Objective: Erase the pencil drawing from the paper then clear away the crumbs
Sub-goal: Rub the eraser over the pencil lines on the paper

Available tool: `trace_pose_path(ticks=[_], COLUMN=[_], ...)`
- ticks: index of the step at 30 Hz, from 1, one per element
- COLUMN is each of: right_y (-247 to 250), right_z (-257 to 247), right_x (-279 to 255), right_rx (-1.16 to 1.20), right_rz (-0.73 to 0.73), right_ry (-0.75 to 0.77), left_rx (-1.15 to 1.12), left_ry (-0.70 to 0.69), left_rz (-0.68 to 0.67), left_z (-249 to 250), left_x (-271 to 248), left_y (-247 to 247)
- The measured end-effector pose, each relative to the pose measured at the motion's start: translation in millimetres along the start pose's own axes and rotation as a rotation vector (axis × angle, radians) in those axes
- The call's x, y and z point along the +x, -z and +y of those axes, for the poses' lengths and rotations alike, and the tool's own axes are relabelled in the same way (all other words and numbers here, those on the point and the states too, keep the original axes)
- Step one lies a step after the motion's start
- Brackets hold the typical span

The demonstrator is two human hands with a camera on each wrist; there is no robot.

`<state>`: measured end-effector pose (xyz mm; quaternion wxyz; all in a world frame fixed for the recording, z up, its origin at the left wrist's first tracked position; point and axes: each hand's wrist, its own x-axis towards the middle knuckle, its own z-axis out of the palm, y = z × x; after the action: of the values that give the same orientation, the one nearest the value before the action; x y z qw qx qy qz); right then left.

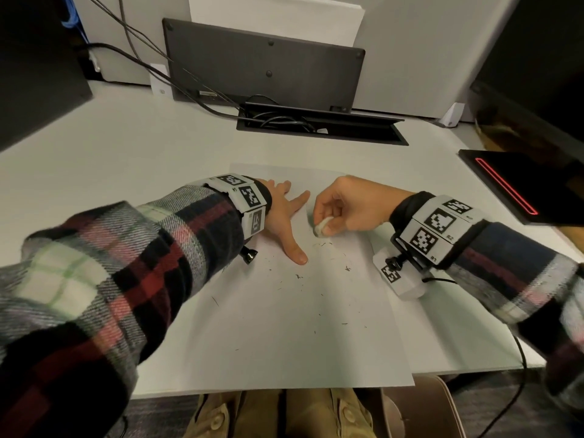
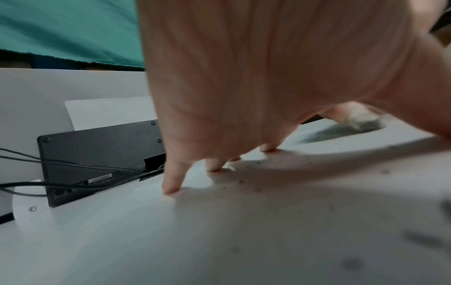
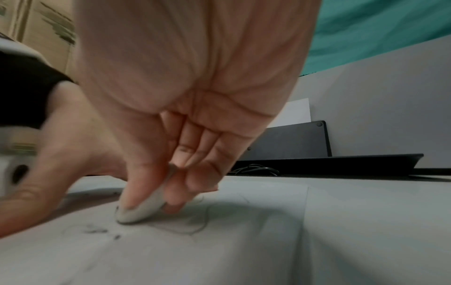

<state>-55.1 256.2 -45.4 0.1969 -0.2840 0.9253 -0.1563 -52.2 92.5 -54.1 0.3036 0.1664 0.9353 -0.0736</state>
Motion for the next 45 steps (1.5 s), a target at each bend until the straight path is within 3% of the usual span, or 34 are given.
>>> trace_pose_path(ticks=[6, 10, 14, 20, 28, 37, 42, 45], right_y=[2, -4, -1, -5, 2, 0, -4, -3], right_z=[-1, -4, -1, -2, 8, -1, -7, -6], right_x=[5, -2, 2, -6, -3, 3, -7, 0], right_rx=[-0.053, -0.002, -0.033, 0.013, 0.032, 0.01, 0.108, 0.05], right_rz=[0.078, -0.006, 0.059, 0.025, 0.148, 0.09, -0.08, 0.003], right_ry=[-0.011, 0.023, 0.003, 0.001, -0.031, -0.005, 0.016, 0.017], left_rx=[-0.011, -0.006, -0.008, -0.012, -0.106, -0.044, -0.031, -0.027], left_ry=[-0.006, -0.006, -0.006, -0.012, -0.148, -0.116, -0.114, -0.112], left_rz=[-0.012, -0.012, -0.004, -0.003, 0.04, -0.027, -0.03, -0.034], left_z=[1, 0, 1, -1, -5, -3, -2, -1], left_x=[0, 1, 0, -2, -7, -9, -8, -10], left_y=[0, 0, 0, -1, -5, -4, -5, -4])
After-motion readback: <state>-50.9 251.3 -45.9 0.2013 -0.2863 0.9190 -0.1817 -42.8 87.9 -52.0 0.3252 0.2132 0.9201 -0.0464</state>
